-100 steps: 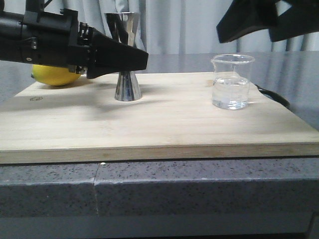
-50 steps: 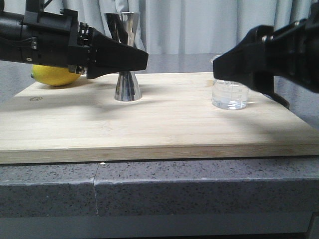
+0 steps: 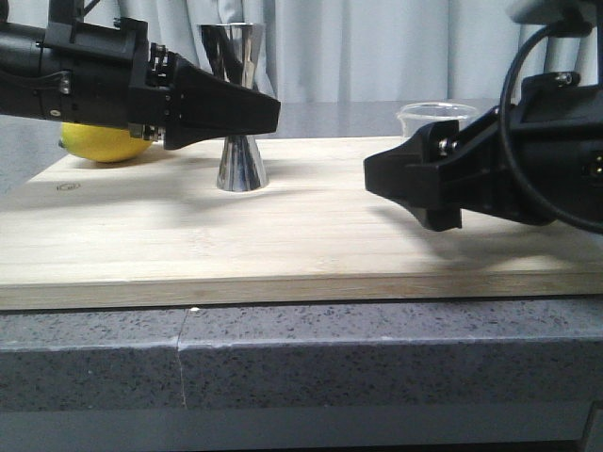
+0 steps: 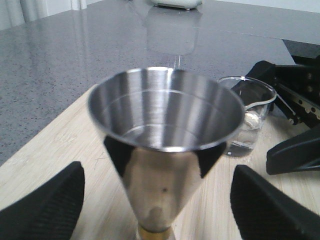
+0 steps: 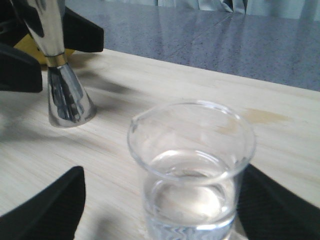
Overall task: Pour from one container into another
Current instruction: 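Reach the right gripper to the glass beaker and grasp it, then lift the beaker with the right gripper over the jigger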
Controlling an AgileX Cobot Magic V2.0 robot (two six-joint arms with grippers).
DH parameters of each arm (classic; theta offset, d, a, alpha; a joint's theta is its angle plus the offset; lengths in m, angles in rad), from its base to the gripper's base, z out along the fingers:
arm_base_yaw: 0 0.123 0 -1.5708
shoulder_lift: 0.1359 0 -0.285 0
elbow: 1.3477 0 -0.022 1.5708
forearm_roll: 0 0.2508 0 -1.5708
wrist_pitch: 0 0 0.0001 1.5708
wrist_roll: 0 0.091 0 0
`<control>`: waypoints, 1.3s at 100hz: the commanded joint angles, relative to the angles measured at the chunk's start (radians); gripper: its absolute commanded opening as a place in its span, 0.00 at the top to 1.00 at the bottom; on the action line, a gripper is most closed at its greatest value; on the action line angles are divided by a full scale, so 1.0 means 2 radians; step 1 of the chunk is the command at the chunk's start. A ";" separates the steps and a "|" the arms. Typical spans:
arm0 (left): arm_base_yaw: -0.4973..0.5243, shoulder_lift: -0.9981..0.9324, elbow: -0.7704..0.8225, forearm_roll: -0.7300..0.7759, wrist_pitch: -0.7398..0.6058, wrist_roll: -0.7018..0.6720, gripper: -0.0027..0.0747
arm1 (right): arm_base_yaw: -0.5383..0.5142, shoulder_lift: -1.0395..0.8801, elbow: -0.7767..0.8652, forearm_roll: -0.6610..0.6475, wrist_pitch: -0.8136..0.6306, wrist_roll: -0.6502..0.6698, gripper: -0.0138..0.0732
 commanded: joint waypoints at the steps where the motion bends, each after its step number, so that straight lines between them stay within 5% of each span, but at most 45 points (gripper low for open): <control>1: -0.003 -0.021 -0.013 -0.045 0.036 0.001 0.26 | 0.000 -0.005 -0.009 0.001 -0.053 -0.009 0.22; 35: -0.003 -0.021 -0.013 -0.045 0.036 0.001 0.26 | 0.000 -0.005 -0.009 0.006 -0.050 -0.009 0.48; 65: -0.003 -0.021 -0.013 -0.045 0.036 0.001 0.26 | 0.000 -0.012 -0.012 0.028 -0.046 -0.009 0.48; 102: -0.003 -0.021 -0.013 -0.045 0.036 0.001 0.27 | 0.000 -0.035 -0.071 0.023 0.041 -0.009 0.48; 130: -0.003 -0.021 -0.013 -0.045 0.036 -0.003 0.52 | 0.000 -0.035 -0.078 0.023 0.042 -0.009 0.48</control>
